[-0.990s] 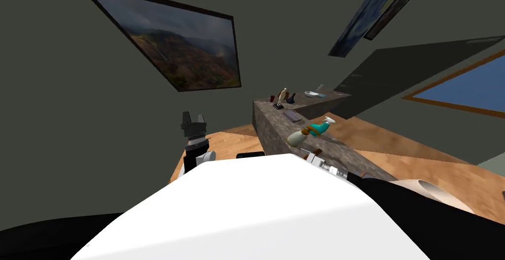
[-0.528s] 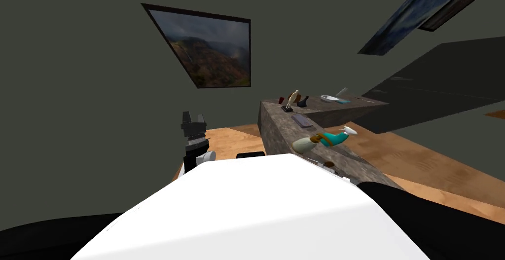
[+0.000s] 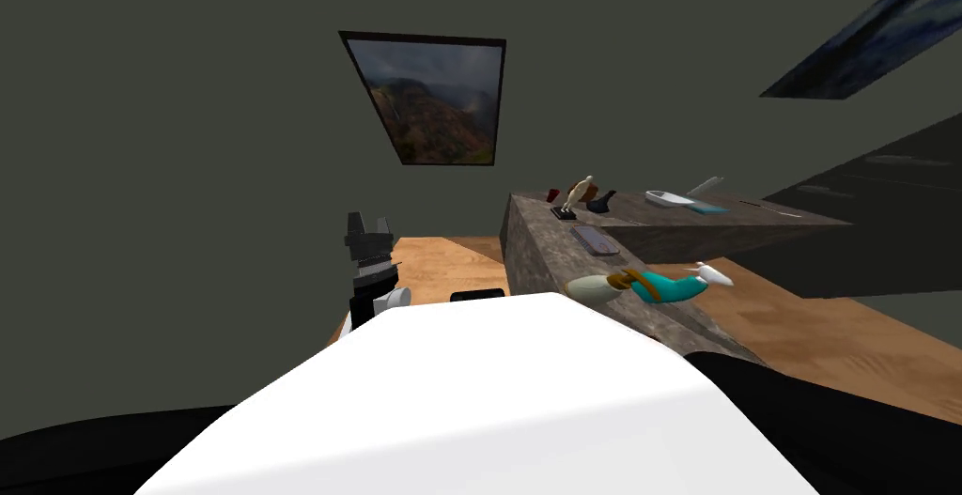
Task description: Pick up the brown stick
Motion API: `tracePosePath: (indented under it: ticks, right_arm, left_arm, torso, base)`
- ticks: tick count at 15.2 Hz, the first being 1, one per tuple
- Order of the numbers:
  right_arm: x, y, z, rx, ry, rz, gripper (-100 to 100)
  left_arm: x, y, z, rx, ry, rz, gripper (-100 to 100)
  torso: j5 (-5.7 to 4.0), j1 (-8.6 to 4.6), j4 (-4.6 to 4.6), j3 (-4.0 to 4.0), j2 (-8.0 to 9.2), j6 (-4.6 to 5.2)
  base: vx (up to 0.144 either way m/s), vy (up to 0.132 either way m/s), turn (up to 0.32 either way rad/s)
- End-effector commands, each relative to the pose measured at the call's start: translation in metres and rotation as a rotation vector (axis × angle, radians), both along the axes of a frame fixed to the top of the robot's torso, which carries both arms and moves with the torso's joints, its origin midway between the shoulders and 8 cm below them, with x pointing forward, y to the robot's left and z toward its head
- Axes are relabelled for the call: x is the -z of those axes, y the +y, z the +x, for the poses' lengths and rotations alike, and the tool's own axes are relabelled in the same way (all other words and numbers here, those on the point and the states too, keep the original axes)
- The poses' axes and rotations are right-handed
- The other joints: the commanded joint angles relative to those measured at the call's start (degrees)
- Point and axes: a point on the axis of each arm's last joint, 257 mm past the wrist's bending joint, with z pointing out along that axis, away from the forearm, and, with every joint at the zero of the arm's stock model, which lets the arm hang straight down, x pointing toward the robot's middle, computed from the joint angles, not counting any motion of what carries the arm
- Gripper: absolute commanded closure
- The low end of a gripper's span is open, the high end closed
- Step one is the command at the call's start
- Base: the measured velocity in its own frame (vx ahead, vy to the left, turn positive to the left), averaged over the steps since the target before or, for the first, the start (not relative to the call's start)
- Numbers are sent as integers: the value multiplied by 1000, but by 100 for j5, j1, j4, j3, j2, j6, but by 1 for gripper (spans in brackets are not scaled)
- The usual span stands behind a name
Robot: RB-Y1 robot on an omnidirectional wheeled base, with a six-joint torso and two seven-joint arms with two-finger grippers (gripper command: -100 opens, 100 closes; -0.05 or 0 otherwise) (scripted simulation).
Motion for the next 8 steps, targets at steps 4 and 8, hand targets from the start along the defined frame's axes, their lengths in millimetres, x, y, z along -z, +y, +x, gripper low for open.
tracePosePath:
  ticks: [4, 8]
  right_arm:
    - [4, -21, -43, -113, 120, -91, -100]
    - [4, -35, -70, -181, 191, -139, -100]
  left_arm:
    - [0, 0, 0, 0, 0, 0, 0]
    - [0, 0, 0, 0, 0, 0, 0]
  torso:
    - [-1, 1, 0, -1, -2, 3]
    - [0, 2, -1, -2, -3, -1]
  base:
    - [-22, -24, 249]
    - [-21, -22, 260]
